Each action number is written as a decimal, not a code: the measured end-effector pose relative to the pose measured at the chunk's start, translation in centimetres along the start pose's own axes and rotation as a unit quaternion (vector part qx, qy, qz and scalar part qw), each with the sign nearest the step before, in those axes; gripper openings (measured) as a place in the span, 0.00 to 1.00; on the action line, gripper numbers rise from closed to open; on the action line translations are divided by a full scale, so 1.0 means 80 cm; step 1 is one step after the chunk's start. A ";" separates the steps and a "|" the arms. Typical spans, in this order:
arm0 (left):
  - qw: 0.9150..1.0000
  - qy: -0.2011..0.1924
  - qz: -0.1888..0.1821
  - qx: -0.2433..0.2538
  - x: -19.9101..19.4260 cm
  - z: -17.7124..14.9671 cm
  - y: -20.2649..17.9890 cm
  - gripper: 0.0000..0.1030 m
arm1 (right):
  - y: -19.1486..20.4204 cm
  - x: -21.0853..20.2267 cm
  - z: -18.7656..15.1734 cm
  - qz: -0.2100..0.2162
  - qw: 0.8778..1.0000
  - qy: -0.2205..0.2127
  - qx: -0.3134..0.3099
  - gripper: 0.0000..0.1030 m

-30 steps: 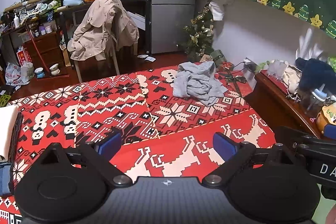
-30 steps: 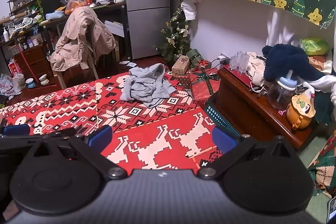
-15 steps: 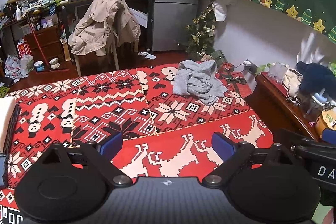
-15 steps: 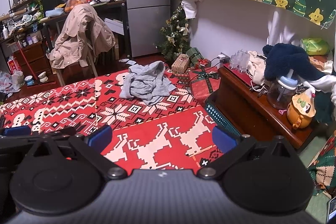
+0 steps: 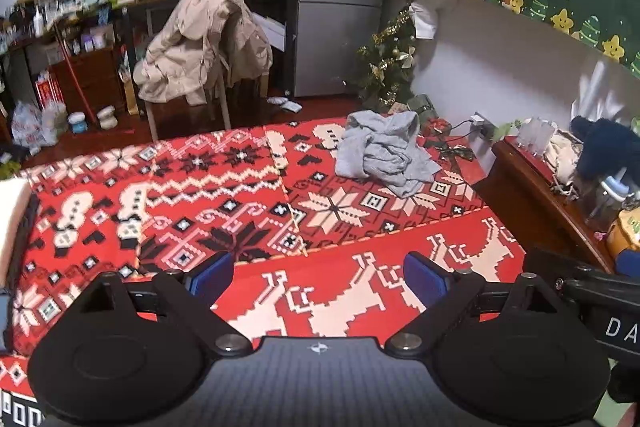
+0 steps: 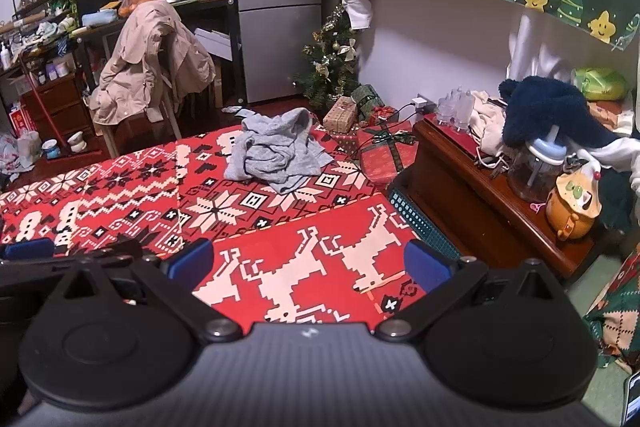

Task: Fold clothes

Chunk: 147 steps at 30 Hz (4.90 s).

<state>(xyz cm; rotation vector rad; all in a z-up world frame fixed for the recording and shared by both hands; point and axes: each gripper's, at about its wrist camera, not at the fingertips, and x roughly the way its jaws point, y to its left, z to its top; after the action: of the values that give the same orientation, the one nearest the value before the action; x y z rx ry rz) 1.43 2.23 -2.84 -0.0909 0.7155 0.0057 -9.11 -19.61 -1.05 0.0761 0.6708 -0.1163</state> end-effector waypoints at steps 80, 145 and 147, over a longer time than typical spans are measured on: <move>0.976 0.072 -0.150 -0.138 0.245 0.125 0.045 0.05 | 0.055 0.352 0.095 0.167 0.985 0.035 0.030 0.09; 0.941 0.071 -0.116 -0.311 0.025 -0.176 0.253 0.32 | 0.121 0.123 -0.142 0.141 0.984 0.096 -0.043 0.08; 0.941 0.070 -0.117 -0.309 0.024 -0.175 0.252 0.33 | 0.110 0.120 -0.144 0.143 0.984 0.097 -0.033 0.08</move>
<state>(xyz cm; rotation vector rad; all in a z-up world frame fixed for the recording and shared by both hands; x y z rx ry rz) -7.01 21.06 -16.29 -0.7854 0.8209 -0.0031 -7.56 -10.41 -15.79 0.1201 0.8510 0.1922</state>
